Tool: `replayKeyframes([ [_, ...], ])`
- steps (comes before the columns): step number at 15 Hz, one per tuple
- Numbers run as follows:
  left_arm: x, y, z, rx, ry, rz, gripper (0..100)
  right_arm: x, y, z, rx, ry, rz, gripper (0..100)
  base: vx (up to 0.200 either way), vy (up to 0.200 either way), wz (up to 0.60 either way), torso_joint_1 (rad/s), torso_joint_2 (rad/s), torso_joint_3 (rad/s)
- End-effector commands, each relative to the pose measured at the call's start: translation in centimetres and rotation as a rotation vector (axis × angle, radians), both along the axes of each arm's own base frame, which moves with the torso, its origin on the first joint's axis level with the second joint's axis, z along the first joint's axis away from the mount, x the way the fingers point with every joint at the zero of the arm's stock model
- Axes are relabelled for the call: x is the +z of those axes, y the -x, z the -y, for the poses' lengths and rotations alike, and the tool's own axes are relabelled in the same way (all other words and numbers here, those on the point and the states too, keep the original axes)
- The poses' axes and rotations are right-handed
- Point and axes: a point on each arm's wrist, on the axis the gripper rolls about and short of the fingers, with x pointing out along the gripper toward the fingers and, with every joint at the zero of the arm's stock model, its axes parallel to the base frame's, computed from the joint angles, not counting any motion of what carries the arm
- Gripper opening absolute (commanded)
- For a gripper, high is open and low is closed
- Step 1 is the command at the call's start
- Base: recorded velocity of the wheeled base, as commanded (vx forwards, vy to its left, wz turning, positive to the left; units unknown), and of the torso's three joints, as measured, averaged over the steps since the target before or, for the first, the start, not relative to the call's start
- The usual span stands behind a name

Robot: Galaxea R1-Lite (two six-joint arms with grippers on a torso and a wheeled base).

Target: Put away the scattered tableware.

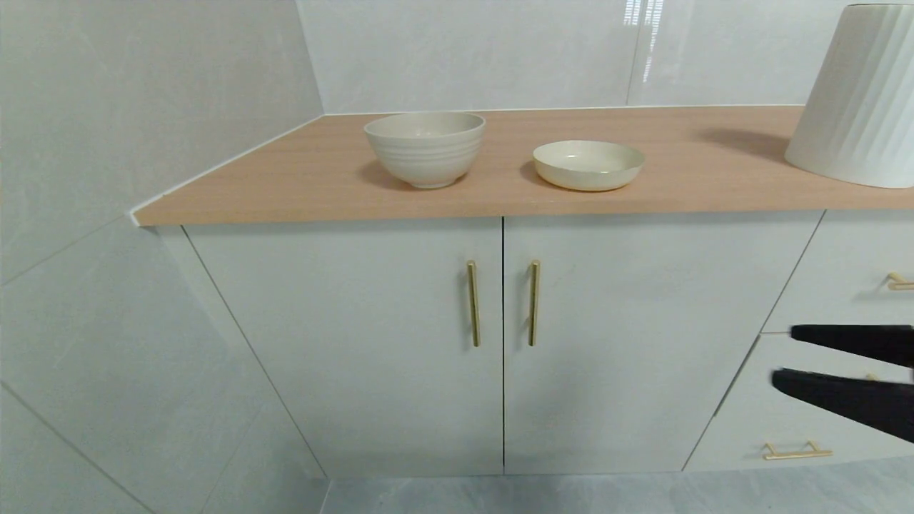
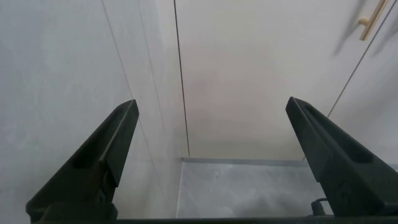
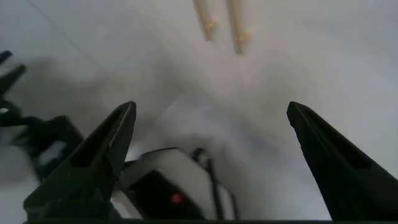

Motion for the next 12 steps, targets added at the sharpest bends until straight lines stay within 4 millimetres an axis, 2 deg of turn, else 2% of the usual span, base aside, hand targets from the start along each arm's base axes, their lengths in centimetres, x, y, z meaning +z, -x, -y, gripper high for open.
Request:
replayKeyframes([
  [1, 0.0, 0.0, 0.0, 0.001, -0.001, 0.000, 100, -1.1, -8.7, -6.5, 0.121, -0.033, -0.159, 100, 0.000, 0.000, 0.00, 0.000, 0.00, 0.000],
  [4, 0.0, 0.0, 0.0, 0.001, -0.001, 0.000, 100, -1.5, -10.9, -8.2, 0.128, -0.059, -0.182, 100, 0.000, 0.000, 0.00, 0.000, 0.00, 0.000],
  [5, 0.0, 0.0, 0.0, 0.001, -0.001, 0.000, 100, -2.0, -12.1, -9.7, 0.152, -0.060, -0.172, 100, 0.000, 0.000, 0.00, 0.000, 0.00, 0.000],
  [8, 0.0, 0.0, 0.0, 0.001, 0.001, 0.000, 100, -4.1, -13.9, -11.5, 0.153, -0.047, -0.200, 100, 0.000, 0.000, 0.00, 0.000, 0.00, 0.000],
  [12, 0.0, 0.0, 0.0, 0.001, 0.001, 0.000, 100, -6.4, -15.9, -13.6, 0.031, -0.067, -0.162, 100, 0.000, 0.000, 0.00, 0.000, 0.00, 0.000],
])
